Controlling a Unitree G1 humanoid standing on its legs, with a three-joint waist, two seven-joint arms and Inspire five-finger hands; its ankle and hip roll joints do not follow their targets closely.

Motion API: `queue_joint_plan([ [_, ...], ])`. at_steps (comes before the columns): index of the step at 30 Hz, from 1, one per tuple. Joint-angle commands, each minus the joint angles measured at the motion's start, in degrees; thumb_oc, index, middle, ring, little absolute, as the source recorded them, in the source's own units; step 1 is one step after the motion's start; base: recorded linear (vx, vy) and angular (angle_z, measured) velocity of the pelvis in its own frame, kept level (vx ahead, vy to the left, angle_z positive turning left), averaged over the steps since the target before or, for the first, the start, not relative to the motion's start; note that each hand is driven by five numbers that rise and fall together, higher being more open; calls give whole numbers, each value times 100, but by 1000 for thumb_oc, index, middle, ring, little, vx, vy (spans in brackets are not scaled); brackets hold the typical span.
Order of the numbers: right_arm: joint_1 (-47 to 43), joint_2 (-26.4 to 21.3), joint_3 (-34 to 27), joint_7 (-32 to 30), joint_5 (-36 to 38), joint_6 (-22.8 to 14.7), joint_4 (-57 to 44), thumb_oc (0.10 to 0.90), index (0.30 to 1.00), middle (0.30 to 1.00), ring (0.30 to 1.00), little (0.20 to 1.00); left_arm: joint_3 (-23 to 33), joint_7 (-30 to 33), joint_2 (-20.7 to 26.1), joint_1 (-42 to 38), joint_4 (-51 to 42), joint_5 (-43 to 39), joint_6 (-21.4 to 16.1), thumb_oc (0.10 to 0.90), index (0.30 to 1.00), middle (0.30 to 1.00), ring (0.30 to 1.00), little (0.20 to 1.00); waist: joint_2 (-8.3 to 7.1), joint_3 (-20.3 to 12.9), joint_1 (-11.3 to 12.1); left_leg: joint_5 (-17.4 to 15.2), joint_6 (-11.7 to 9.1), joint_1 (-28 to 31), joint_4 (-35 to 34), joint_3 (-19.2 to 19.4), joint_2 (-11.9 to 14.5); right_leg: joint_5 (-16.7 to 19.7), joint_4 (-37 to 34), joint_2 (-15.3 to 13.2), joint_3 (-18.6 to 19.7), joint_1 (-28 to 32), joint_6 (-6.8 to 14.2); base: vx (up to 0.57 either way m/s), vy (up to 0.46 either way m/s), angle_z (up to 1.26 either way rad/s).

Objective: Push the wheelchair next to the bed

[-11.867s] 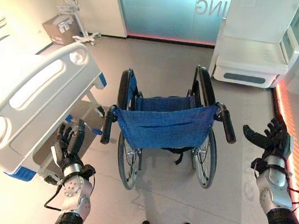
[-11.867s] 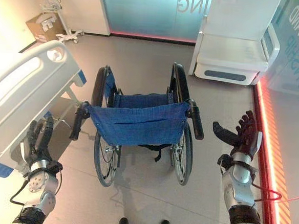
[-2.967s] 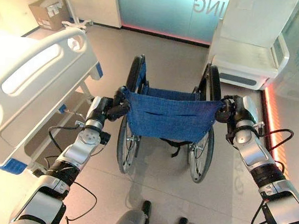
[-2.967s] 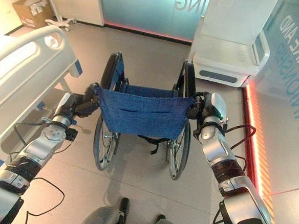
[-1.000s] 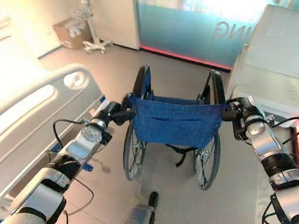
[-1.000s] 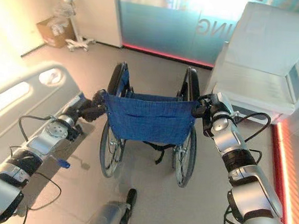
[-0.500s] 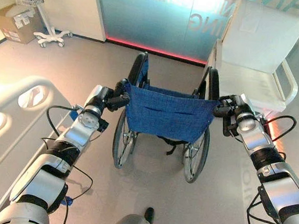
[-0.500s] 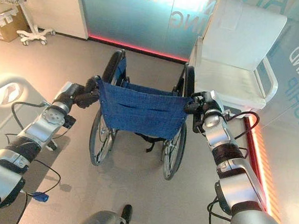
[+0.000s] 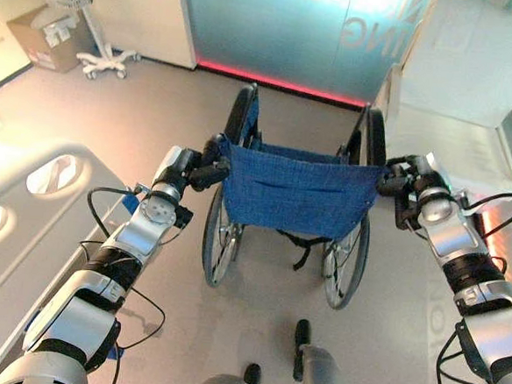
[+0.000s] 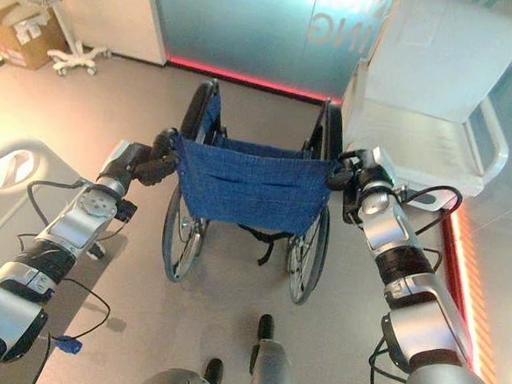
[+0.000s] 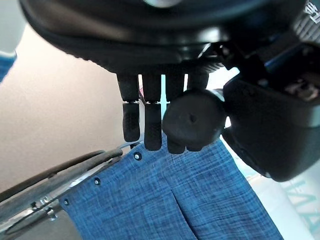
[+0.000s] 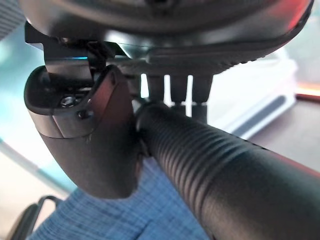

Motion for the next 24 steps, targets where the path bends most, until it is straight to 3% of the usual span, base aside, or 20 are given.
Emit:
queue_joint_plan([
  [1,21,-160,988,792,-391,-267,130,400,300,300,300,300,2,30,-74,194,84,180,61,400,300,300,300,300,122,-25,218,-394,-731,912,153,346,1245,137,51,67,-345,14,-24,629,-400,20],
  [3,94,-174,1005,815,-568,-363,152,400,300,300,300,300,-30,104,-179,311,111,192,16,400,300,300,300,300,156,-174,205,157,-935,1124,102,384,1556,-20,-38,151,-547,185,-151,416,-265,54],
  [8,256,-322,1038,896,-676,-446,111,400,300,300,300,300,-67,140,-316,518,121,246,-77,400,300,300,300,300,75,-345,221,1020,-1082,899,750,595,1862,-258,-264,278,-793,636,-465,339,-236,32],
  [11,296,-317,1047,840,-620,-411,153,400,300,300,300,300,-108,107,-391,550,142,381,-124,400,300,300,300,300,4,-245,355,1014,-992,329,1058,681,1720,-341,-374,334,-783,1045,-529,306,-189,13],
  [12,246,-245,1083,766,-622,-466,231,400,300,300,300,300,-107,105,-390,541,165,447,-161,400,300,300,300,300,0,-98,527,691,-812,-67,843,700,1279,-394,-422,425,-639,1315,-490,446,-158,31],
  [15,173,-192,1098,741,-733,-461,284,400,300,300,300,300,-102,90,-378,502,181,378,-202,400,300,300,300,300,76,69,653,631,-813,-432,494,1005,1024,-536,-466,565,-639,1657,-489,349,-51,7],
  [16,181,-138,1114,686,-790,-359,262,400,300,300,300,300,-102,48,-365,498,162,355,-228,400,300,300,300,300,175,159,789,854,-891,-820,222,1116,860,-634,-519,733,-587,1910,-501,357,-35,-12],
  [19,134,-112,1136,743,-787,-349,273,400,300,300,300,300,5,-51,-286,668,32,415,-195,400,300,300,300,300,362,188,1124,1546,-1044,-1285,-690,970,705,-873,-563,1071,-280,2362,-530,480,19,-35],
  [21,56,-152,1146,892,-822,-474,279,400,300,300,300,300,139,-36,-224,852,-129,454,-128,400,300,300,300,300,403,127,1276,1680,-1032,-1361,-920,883,662,-1040,-540,1142,-132,2523,-548,339,120,-70],
  [23,-1,-194,1175,982,-861,-628,299,400,300,300,300,300,242,27,-178,978,-161,455,-170,400,300,300,300,300,393,27,1319,1434,-886,-1284,-770,1050,701,-1262,-385,1083,-160,2538,-548,303,172,-90],
  [24,47,-171,1147,1011,-833,-657,323,400,300,300,300,300,266,65,-150,993,-145,392,-156,400,300,300,300,300,324,-51,1338,1163,-771,-1259,-516,1085,647,-1338,-335,992,-202,2600,-508,309,156,-100],
])
